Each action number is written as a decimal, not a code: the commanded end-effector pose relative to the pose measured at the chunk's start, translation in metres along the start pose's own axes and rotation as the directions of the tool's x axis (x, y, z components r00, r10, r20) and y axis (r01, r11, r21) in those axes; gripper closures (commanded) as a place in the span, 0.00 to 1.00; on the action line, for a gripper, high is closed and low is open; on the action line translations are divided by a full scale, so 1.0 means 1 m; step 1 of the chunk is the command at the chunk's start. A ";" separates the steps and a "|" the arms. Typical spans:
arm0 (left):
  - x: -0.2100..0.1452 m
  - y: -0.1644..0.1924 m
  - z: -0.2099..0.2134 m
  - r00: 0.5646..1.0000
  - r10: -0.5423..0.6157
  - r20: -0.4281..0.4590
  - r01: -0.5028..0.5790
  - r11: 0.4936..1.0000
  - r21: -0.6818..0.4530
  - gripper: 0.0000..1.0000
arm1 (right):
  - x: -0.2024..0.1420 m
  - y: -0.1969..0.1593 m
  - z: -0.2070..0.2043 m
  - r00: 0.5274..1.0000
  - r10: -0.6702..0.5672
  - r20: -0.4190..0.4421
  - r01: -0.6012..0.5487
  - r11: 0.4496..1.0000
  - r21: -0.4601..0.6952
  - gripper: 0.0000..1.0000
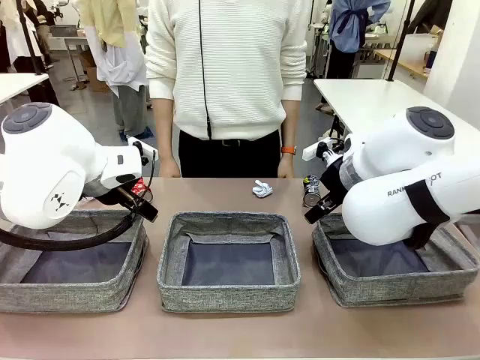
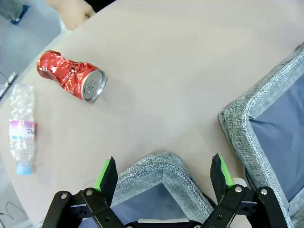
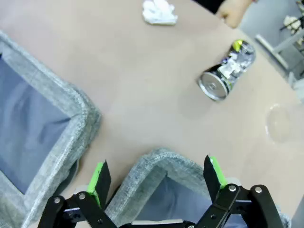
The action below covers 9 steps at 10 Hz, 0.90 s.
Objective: Sort the waste into the appropriate baskets.
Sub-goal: Pick up the waste item pointed out by the person.
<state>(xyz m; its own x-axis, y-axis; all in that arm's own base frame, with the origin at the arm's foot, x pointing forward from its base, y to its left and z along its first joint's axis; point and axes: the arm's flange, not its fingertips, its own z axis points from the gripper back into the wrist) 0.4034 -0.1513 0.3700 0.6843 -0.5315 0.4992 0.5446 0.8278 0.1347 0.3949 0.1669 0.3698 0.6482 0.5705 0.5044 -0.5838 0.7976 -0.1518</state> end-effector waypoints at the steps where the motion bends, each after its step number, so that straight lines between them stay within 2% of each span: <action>1: 0.000 0.000 0.000 1.000 0.000 0.000 0.000 1.000 0.000 0.00 | 0.000 0.000 0.000 1.000 0.000 0.000 0.000 1.000 0.000 0.00; 9: 0.000 0.000 0.000 1.000 0.000 0.000 0.000 1.000 0.000 0.00 | 0.000 0.000 0.000 1.000 0.001 -0.001 -0.001 1.000 0.000 0.00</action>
<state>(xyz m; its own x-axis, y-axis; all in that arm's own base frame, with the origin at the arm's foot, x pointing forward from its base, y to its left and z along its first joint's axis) 0.4034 -0.1514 0.3701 0.6846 -0.5311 0.4993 0.5443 0.8280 0.1344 0.3949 0.1670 0.3695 0.6482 0.5712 0.5036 -0.5842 0.7972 -0.1522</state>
